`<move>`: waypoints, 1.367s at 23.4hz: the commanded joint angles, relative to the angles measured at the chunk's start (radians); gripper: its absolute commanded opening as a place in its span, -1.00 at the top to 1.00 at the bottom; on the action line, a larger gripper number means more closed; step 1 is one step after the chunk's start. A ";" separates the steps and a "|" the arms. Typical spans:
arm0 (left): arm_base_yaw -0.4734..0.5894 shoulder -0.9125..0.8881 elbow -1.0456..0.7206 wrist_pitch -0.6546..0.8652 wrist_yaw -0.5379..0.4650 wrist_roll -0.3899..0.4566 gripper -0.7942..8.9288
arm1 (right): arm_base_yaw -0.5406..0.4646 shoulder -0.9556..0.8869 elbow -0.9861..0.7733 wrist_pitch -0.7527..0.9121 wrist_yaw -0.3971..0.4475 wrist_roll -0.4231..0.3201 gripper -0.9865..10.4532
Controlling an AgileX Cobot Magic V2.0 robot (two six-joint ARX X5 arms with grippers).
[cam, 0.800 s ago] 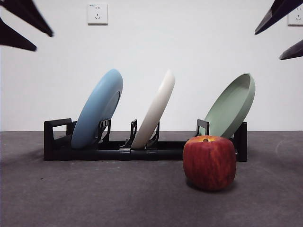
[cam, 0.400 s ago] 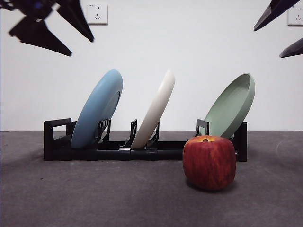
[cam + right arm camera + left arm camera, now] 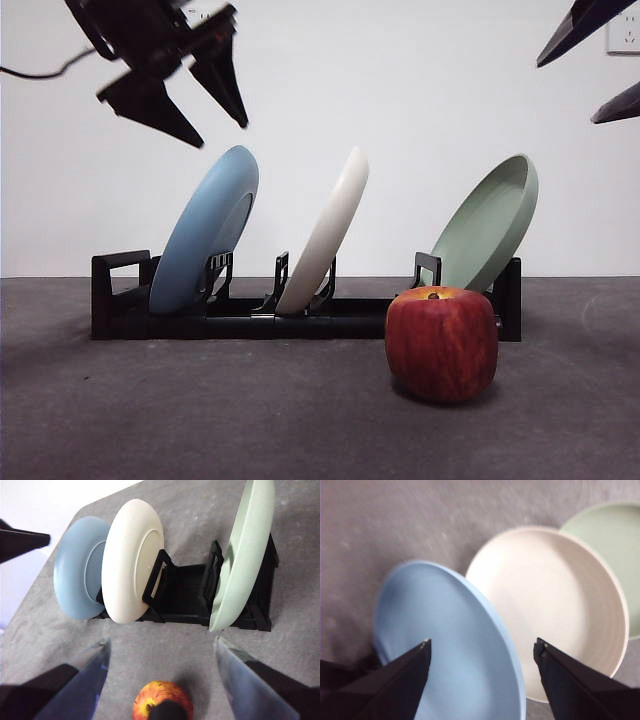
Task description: Take the blue plate from the plate rack,put the plate on the table,take the apple from the table,put the apple in the plate
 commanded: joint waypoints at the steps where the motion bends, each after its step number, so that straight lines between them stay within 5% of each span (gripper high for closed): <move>1: -0.015 0.037 0.000 -0.003 0.002 0.016 0.13 | 0.001 0.001 0.004 0.006 -0.002 -0.011 0.21; 6: -0.026 0.068 0.000 -0.004 0.000 0.016 0.15 | 0.001 0.001 0.004 0.006 -0.001 -0.011 0.21; 11: -0.030 0.068 0.000 0.003 0.008 0.019 0.88 | 0.001 0.001 0.004 0.006 -0.001 -0.011 0.22; 26: -0.039 0.003 0.022 0.020 0.015 0.020 0.85 | 0.001 0.001 0.004 0.005 0.000 -0.011 0.22; 32: -0.110 -0.147 0.191 -0.189 0.027 0.127 0.85 | 0.001 0.001 0.004 0.004 0.000 -0.011 0.22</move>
